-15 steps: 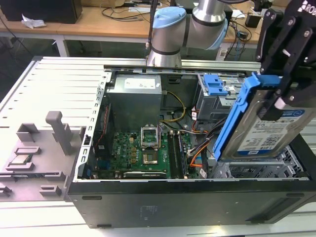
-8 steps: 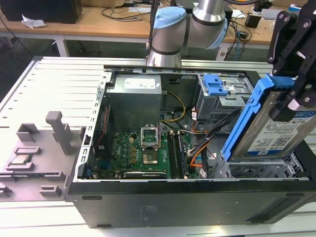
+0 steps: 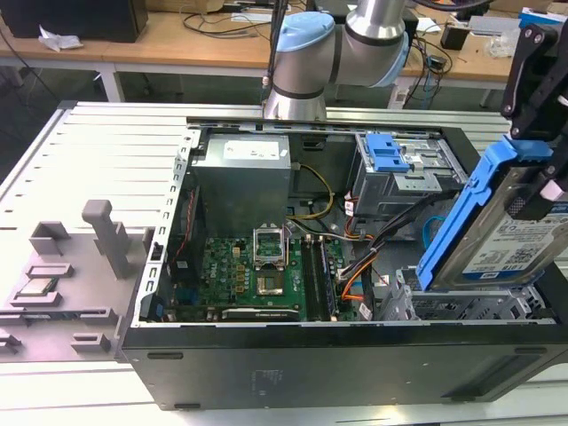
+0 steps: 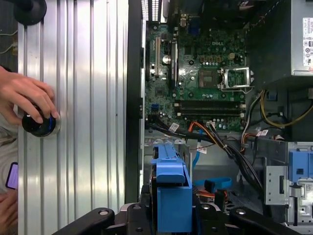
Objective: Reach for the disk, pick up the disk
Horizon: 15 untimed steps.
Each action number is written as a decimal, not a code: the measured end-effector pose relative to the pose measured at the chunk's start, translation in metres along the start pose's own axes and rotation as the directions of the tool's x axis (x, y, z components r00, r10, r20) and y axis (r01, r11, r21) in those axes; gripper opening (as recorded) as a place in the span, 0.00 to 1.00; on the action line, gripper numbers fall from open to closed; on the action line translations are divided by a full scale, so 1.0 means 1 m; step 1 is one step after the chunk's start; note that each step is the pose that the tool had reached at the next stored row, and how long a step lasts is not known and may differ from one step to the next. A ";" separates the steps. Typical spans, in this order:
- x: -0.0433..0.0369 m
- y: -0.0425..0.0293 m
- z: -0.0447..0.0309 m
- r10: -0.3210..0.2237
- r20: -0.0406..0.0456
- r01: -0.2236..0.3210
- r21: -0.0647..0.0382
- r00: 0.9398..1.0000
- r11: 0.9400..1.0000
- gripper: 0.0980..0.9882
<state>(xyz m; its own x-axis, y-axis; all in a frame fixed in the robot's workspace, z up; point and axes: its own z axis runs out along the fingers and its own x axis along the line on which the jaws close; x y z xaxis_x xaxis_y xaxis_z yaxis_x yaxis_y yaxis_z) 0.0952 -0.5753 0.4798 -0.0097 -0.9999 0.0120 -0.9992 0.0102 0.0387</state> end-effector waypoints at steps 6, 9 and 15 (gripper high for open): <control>-0.0001 -0.0095 0.0038 0.000 0.000 0.000 0.000 1.000 1.000 0.30; -0.0002 -0.0117 0.0088 0.000 0.000 0.000 0.000 1.000 1.000 0.30; -0.0035 -0.0124 0.0161 0.010 0.000 -0.010 0.000 1.000 1.000 0.30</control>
<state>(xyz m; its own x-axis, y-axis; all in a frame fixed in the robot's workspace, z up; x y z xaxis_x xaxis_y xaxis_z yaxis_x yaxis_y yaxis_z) 0.1070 -0.5721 0.4632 -0.0195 -0.9997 0.0120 -0.9990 0.0200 0.0387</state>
